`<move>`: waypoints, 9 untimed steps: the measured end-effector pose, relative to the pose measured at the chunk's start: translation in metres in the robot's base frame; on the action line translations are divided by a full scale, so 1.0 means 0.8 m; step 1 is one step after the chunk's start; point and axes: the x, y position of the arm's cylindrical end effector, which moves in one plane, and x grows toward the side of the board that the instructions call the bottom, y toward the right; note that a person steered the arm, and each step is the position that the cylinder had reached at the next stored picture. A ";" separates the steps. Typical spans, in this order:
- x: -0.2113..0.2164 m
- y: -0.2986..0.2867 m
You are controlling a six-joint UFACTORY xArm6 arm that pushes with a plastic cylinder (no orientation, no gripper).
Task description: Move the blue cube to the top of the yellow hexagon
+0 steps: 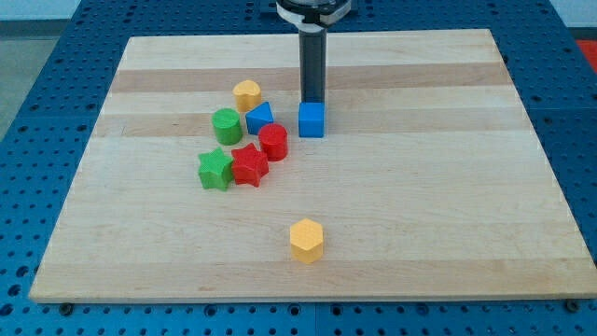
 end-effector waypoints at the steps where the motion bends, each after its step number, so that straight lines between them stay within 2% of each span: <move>1: 0.038 0.000; 4: 0.176 0.000; 6: 0.221 0.001; 7: 0.185 0.013; 9: 0.049 0.016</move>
